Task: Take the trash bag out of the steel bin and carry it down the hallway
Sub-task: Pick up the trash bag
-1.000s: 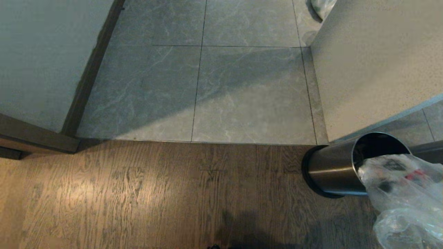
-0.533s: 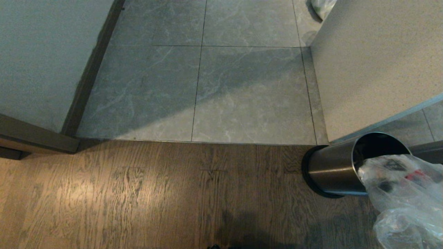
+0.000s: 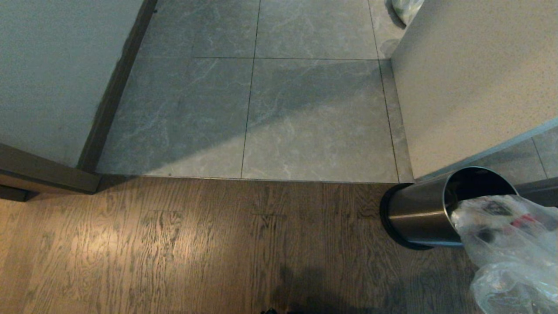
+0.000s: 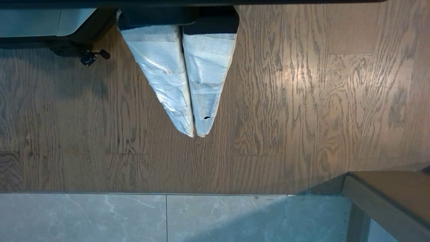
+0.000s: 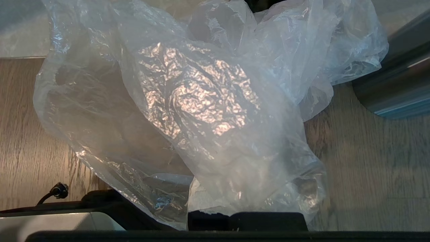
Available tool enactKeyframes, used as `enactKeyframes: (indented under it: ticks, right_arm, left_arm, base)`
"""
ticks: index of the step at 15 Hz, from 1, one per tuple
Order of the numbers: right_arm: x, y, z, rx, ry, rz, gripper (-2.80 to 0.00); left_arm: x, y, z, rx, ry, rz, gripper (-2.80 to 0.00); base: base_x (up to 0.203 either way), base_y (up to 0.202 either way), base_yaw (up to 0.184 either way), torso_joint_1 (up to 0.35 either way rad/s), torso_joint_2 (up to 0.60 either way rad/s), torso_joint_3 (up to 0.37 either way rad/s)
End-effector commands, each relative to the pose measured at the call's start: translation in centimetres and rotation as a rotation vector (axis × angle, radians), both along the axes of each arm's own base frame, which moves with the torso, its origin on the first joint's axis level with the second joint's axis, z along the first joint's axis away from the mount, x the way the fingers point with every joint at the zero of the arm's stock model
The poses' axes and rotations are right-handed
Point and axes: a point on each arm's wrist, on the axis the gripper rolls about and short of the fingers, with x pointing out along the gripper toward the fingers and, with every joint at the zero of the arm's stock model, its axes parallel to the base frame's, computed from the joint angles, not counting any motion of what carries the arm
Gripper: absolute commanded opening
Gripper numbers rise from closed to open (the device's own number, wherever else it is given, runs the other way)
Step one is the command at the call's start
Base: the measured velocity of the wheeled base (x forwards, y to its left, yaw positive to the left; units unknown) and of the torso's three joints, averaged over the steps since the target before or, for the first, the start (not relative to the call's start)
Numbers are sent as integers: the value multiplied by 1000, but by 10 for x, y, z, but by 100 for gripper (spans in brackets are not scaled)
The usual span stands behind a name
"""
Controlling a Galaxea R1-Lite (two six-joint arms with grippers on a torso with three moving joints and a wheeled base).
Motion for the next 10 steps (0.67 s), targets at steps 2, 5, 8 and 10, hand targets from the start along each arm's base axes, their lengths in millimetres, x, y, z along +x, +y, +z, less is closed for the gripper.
enactKeyframes:
  ticks: [2, 5, 8, 10]
  right_arm:
    - [0, 0, 0, 0, 2, 1, -280]
    - [0, 0, 0, 0, 2, 0, -280]
    - [0, 0, 0, 0, 2, 1, -280]
    - [0, 0, 0, 0, 2, 1, -280]
  left_arm:
    - [0, 0, 0, 1, -1, 1, -280]
    - [0, 0, 0, -1, -1, -1, -280]
    - [0, 0, 0, -1, -1, 0, -280]
    - [0, 0, 0, -5, -1, 0, -280]
  base:
    - [0, 0, 0, 0, 0, 0]
    - [0, 0, 0, 0, 0, 0]
    - [0, 0, 0, 0, 0, 0]
    - [0, 0, 0, 0, 0, 0]
